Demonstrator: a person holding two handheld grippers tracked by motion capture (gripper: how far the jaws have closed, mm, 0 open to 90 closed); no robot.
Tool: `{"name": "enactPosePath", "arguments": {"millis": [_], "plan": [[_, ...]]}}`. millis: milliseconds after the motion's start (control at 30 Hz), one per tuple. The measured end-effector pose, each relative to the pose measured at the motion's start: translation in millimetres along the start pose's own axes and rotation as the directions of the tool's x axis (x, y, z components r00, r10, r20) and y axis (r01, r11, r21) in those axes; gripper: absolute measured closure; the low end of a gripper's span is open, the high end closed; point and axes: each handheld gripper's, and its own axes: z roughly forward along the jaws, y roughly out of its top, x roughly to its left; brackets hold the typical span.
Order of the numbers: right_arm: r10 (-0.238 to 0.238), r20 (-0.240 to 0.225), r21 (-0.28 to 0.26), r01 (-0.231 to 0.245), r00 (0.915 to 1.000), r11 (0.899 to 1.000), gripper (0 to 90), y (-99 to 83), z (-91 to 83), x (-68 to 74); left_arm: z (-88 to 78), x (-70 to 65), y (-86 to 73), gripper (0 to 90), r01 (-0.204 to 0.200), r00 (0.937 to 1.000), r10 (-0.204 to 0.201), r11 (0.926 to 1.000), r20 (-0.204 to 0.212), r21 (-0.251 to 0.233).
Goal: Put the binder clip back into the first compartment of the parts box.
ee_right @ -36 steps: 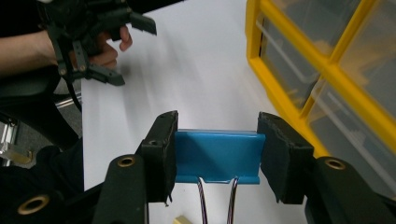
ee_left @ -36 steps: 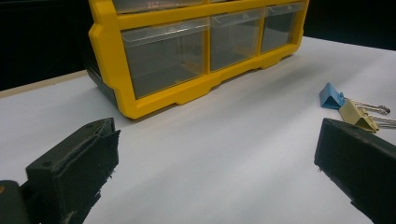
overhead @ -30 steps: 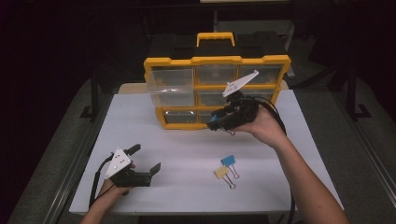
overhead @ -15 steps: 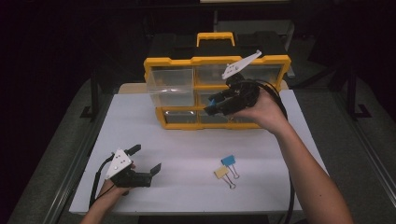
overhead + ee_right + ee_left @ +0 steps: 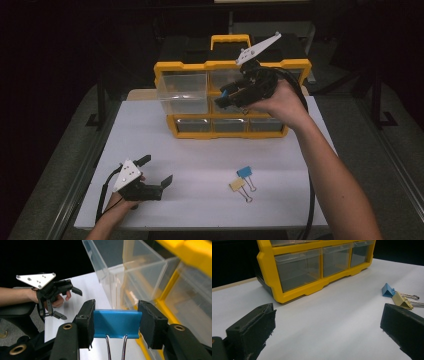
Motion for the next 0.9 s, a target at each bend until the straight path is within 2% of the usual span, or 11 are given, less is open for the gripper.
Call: {"name": "enactPosePath", "arguments": {"millis": [400, 433, 500, 567, 633, 700, 733, 833, 900], "plan": [[0.0, -0.009, -0.014, 0.0, 1.0, 1.0, 49.1, 32.7, -2.1, -6.0, -0.1, -0.6, -0.1, 0.0, 0.005, 1.0, -0.005, 1.0, 0.003, 0.001], [-0.006, -0.012, -0.013, 0.006, 0.9999, 1.0, 49.1, 35.2, -1.5, -6.9, -0.7, -0.1, 0.0, 0.0, -0.005, 1.0, 0.005, 0.9999, 0.002, 0.009], [0.007, -0.019, -0.016, -0.007, 0.9998, 1.0, 49.1, 40.5, -0.3, -7.2, -0.6, -0.6, 0.1, 0.0, 0.0, 1.0, 0.0, 1.0, 0.004, 0.007], [-0.001, -0.025, -0.023, 0.001, 0.9997, 1.0, 49.1, 45.4, 0.9, -8.7, -0.6, -0.8, 0.0, 0.0, -0.002, 1.0, 0.002, 0.9999, 0.006, 0.011], [-0.006, -0.026, -0.027, 0.005, 0.9996, 1.0, 49.1, 50.4, 2.3, -9.2, -0.3, -0.2, 0.1, 0.0, -0.018, 0.9998, 0.018, 0.9998, 0.01, 0.008], [-0.022, -0.027, -0.028, 0.022, 0.9994, 0.999, 49.1, 55.0, 4.6, -10.1, 0.1, -0.8, -0.1, 0.0, -0.011, 0.9999, 0.011, 0.9999, 0.011, 0.002], [-0.013, -0.03, -0.022, 0.013, 0.9995, 1.0, 49.1, 57.3, 5.4, -9.4, 0.7, -2.5, -0.5, 0.0, 0.014, 0.9998, -0.014, 0.9999, 0.012, -0.007], [-0.034, -0.038, -0.032, 0.033, 0.9987, 0.999, 49.1, 64.0, 9.7, -11.2, 0.5, -1.6, -0.6, 0.0, 0.002, 0.9999, -0.002, 1.0, 0.01, -0.001], [-0.026, -0.044, -0.027, 0.025, 0.9987, 0.999, 49.1, 68.8, 12.4, -10.8, 0.4, -1.7, -0.5, 0.0, 0.002, 0.9999, -0.002, 1.0, 0.01, -0.002]]}}
